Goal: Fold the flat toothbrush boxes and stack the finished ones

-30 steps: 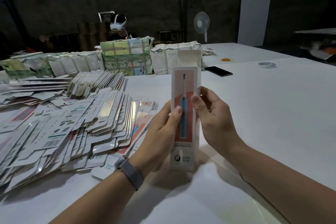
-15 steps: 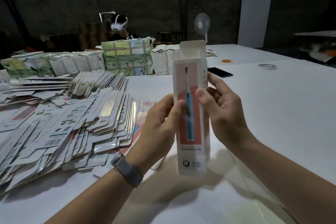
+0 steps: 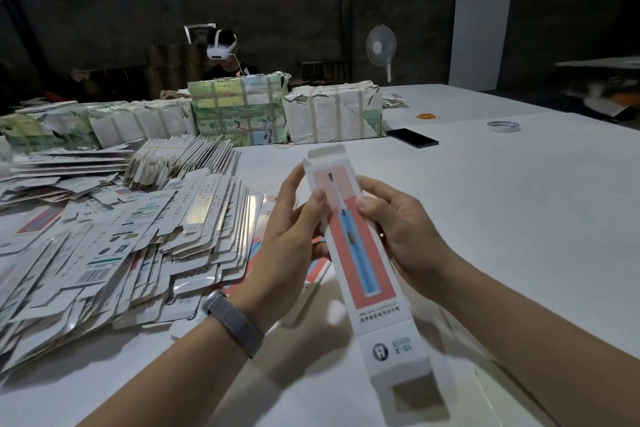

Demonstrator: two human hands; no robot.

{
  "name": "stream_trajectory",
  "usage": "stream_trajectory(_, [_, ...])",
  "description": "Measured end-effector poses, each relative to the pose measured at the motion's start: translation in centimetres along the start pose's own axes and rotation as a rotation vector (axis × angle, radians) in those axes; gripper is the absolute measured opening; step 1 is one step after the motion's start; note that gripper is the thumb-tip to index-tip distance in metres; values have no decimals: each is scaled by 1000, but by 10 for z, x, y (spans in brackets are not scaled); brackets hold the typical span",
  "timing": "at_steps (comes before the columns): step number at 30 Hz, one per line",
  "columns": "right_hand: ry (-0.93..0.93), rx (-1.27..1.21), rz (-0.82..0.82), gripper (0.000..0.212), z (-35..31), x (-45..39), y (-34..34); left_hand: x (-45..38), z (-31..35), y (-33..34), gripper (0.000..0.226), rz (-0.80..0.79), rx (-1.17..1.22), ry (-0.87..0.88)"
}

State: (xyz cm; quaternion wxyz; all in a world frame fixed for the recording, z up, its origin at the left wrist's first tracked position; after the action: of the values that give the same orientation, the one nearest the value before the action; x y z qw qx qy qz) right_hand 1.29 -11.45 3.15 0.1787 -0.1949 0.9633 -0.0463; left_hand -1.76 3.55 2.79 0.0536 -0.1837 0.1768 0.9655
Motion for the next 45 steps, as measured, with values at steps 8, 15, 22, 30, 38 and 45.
stream_trajectory(8, [85,104,7,40,9,-7,-10,5,-25,2,48,63,100,-156])
stream_trajectory(15, [183,132,-12,26,25,-9,-14,5,-32,0,47,19,16,-232])
stream_trajectory(22, [213,69,45,9,25,-7,-11,4,-37,-2,50,-10,-86,-252])
stream_trajectory(30, [134,54,144,11,21,-7,-10,2,-38,-6,50,-53,-104,-273])
stream_trajectory(38, [39,77,163,26,19,-7,-10,2,-36,-4,54,-15,-56,-266])
stream_trajectory(45, [54,169,132,26,16,-15,-8,-2,-38,-5,34,36,-35,-253])
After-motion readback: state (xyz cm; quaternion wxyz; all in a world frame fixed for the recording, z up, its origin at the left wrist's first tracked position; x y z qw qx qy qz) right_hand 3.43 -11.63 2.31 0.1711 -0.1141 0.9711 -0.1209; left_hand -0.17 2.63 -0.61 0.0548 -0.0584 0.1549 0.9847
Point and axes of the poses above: each hand's wrist, its own x-axis away from the middle knuckle, its own y-axis out of the palm, z = x × y, the point moved 2 cm from there along -x, towards the middle knuckle, and after that the axes turned 10 degrees about x, right-handed, at the moved point
